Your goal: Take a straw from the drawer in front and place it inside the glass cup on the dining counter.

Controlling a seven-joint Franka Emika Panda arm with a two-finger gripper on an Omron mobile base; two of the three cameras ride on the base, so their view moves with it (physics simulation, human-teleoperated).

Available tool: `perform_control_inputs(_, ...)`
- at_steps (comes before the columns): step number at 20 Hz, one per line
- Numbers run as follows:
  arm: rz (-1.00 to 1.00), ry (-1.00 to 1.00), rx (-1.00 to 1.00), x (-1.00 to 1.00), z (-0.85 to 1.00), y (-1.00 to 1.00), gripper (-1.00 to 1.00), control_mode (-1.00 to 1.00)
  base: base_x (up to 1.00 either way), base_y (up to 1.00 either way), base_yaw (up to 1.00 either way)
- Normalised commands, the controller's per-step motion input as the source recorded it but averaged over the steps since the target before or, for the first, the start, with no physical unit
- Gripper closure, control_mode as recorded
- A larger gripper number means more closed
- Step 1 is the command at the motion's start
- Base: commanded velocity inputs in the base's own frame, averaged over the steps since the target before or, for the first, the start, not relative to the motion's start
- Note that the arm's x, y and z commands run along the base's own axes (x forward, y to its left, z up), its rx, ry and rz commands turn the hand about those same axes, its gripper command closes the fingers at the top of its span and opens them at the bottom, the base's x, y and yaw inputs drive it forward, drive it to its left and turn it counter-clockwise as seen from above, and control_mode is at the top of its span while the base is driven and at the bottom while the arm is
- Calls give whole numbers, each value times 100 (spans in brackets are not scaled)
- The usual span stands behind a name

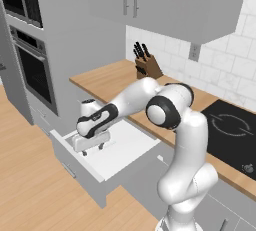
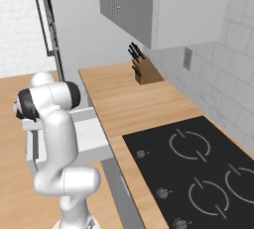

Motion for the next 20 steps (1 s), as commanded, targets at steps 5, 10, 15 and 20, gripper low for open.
perform_control_inputs(5,0,0,2,39,-16,-6,-100,-100,0,0,0)
perform_control_inputs(10,0,0,0,28,-53,0,-100,-100,0,0,0)
perform_control_inputs(15,1,0,0,20,-59,0,-100,-100,0,0,0)
perform_control_inputs(20,3,0,1,-1,-42,18,-100,-100,0,0,0)
